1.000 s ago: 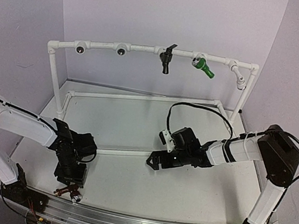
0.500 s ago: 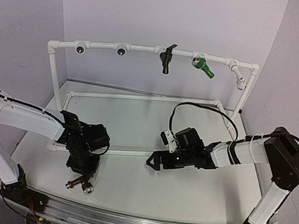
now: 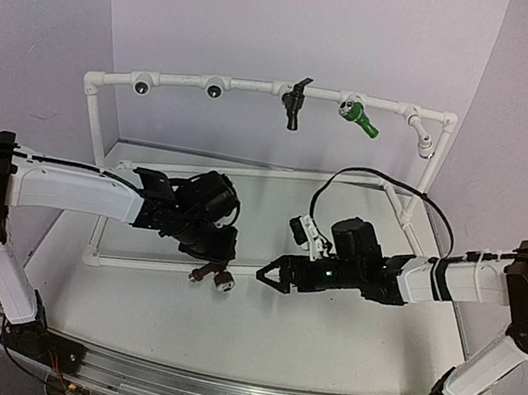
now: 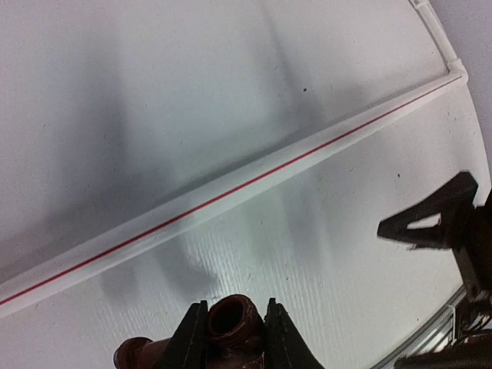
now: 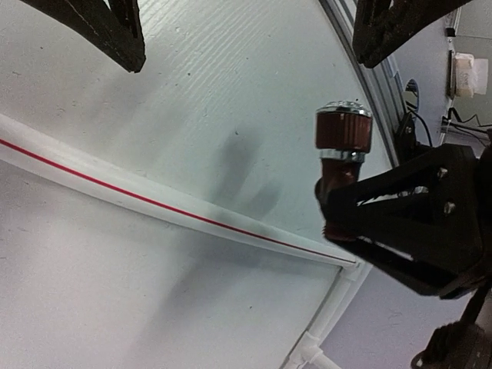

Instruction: Install the water faucets

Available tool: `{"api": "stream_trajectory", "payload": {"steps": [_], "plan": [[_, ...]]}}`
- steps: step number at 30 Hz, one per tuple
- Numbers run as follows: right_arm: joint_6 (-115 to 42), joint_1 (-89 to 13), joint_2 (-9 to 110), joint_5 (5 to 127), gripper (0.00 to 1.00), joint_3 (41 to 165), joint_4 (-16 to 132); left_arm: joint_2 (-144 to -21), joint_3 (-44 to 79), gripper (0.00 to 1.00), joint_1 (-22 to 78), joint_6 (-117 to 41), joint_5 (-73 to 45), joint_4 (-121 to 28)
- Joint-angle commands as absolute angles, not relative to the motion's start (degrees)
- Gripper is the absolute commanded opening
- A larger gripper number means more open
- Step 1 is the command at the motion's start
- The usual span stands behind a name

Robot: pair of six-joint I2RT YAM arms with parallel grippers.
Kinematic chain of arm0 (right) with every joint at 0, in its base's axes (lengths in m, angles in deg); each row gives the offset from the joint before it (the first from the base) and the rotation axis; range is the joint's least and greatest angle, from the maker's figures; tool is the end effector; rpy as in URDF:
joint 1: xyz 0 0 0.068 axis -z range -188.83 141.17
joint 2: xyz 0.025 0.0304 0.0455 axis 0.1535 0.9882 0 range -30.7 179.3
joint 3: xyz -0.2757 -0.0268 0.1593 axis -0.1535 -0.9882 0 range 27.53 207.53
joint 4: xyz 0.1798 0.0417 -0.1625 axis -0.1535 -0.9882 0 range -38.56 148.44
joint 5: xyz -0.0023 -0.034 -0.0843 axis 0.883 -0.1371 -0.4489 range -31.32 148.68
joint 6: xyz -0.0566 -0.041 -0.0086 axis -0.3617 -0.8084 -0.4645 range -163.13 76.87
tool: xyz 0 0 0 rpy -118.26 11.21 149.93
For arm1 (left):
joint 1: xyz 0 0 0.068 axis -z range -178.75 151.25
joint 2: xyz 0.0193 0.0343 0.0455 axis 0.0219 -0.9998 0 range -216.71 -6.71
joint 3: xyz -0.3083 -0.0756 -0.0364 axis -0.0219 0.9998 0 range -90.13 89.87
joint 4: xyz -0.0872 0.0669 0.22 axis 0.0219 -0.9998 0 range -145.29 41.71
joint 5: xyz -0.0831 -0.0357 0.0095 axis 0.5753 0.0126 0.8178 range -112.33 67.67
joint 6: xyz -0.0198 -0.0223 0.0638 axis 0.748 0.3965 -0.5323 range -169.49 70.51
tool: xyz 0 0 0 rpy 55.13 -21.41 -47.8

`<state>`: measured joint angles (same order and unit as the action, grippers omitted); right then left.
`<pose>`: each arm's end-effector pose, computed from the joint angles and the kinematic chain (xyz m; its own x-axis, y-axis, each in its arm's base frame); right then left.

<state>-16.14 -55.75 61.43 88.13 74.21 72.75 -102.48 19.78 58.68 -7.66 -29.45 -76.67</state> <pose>0.2121 0.2683 0.2405 -0.7339 -0.2061 -0.6472 -0.6625 0.4276 0.6150 0.2000 -0.2997 0.2727 -0.8564 0.1113 -0.5042 0.3033 0.8987 -0.3167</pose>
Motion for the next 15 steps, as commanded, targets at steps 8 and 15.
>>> {"api": "stream_trajectory", "payload": {"steps": [8, 15], "plan": [[-7.1, -60.5, 69.1, 86.4, 0.84, 77.9, 84.4, -108.6, 12.6, 0.0, 58.7, -12.3, -30.7, -70.1], [-4.5, -60.7, 74.3, 87.2, 0.69, 80.7, 88.6, -108.7, 13.4, 0.0, 58.7, -11.0, -26.4, -67.6]]}}
